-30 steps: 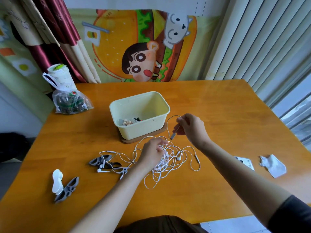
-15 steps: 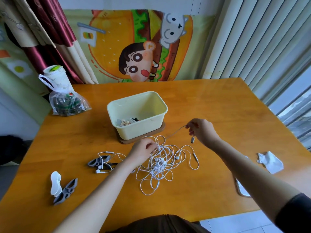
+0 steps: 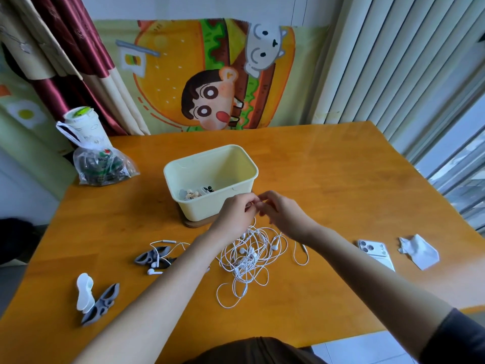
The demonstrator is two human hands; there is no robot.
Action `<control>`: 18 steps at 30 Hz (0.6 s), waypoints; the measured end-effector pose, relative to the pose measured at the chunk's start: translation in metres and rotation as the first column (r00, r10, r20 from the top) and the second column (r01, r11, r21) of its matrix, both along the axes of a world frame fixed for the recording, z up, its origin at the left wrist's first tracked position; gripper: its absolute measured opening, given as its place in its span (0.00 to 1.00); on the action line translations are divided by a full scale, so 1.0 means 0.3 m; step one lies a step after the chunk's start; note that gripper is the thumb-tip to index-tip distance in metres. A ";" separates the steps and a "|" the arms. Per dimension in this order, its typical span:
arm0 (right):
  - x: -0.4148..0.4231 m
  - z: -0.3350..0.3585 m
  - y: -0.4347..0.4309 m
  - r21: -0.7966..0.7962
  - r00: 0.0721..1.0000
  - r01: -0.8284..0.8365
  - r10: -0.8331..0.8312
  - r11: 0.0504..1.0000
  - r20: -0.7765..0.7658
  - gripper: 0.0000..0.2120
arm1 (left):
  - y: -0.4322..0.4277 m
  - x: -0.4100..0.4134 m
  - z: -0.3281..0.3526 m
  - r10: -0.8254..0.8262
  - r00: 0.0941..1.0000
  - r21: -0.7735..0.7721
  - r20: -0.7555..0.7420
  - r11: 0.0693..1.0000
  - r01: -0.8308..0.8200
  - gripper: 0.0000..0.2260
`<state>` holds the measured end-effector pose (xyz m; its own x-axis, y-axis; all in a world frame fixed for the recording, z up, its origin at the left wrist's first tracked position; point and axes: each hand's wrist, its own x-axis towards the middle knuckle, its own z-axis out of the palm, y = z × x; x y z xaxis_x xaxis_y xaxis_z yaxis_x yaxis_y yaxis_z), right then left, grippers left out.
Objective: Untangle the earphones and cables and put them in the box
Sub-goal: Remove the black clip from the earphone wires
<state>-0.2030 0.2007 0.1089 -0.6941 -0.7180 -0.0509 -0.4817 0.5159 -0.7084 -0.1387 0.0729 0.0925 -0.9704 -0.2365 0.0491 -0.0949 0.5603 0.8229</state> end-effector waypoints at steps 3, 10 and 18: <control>-0.049 0.014 0.040 0.093 0.997 0.012 -0.005 0.996 -0.080 0.09 | -0.026 0.008 -0.009 0.033 0.999 0.012 0.009 0.999 -0.033 0.06; -0.233 0.079 0.156 0.016 0.901 0.386 -0.374 0.922 -0.219 0.11 | -0.107 0.036 -0.095 0.080 0.970 -0.040 0.229 0.997 -0.072 0.12; -0.255 0.055 0.195 0.244 0.884 0.391 -0.289 0.887 -0.368 0.17 | -0.052 -0.034 0.008 -0.013 0.988 -0.101 0.152 0.995 0.028 0.13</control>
<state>-0.2795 0.2592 0.1252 -0.9075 -0.4185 0.0347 -0.4054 0.8515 -0.3325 -0.1488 0.0574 0.0949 -0.9731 -0.2178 -0.0755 -0.2014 0.6437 0.7383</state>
